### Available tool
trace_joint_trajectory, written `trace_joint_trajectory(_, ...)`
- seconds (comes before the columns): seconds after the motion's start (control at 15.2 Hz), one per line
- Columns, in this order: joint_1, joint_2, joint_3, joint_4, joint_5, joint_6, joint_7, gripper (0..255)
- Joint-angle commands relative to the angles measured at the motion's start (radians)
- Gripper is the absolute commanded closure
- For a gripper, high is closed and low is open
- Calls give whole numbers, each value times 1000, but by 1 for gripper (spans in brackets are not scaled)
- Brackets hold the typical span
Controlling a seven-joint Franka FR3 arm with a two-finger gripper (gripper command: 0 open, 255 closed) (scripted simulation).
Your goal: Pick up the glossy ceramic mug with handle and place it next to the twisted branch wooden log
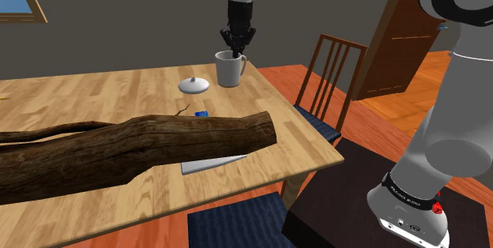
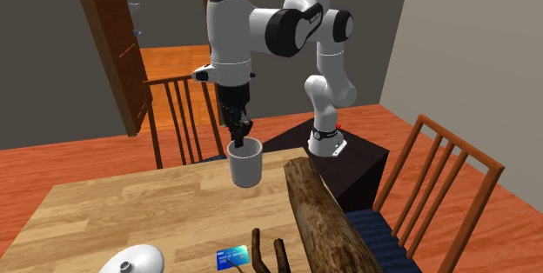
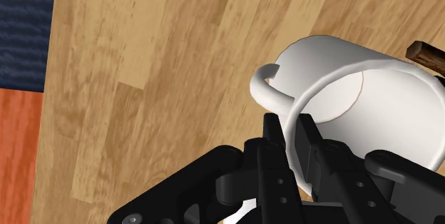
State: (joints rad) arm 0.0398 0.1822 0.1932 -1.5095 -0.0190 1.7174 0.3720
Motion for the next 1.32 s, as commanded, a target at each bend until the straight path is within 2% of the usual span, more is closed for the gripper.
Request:
trace_joint_trajectory(0.0, -1, -6, 0, -37, 1, 31, -1, 255)
trace_joint_trajectory(1.25, -3, 14, -3, -266, -4, 280, 1, 255)
